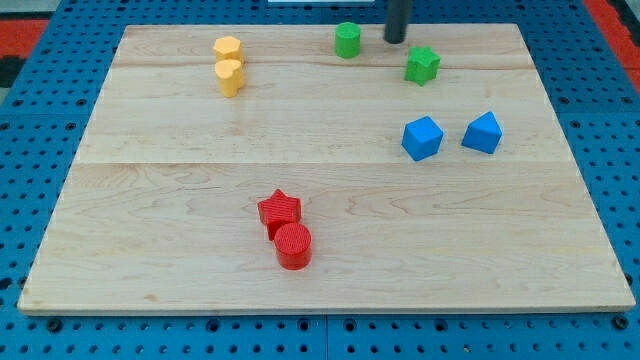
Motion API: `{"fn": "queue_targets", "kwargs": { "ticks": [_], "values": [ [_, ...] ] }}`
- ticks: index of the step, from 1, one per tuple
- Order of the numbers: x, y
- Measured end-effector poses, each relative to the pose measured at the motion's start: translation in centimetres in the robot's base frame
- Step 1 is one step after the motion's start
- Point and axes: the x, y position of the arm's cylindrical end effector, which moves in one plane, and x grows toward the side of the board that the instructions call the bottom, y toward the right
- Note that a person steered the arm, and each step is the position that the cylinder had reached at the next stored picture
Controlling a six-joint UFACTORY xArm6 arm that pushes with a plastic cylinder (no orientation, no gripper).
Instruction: Push the green circle towards the yellow blocks
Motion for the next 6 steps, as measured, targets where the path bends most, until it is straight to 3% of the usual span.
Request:
{"fn": "queue_targets", "kwargs": {
  "ticks": [1, 4, 6],
  "values": [
    [0.0, -7.8],
    [-1.4, -10.0],
    [2.6, -11.9]
  ]
}}
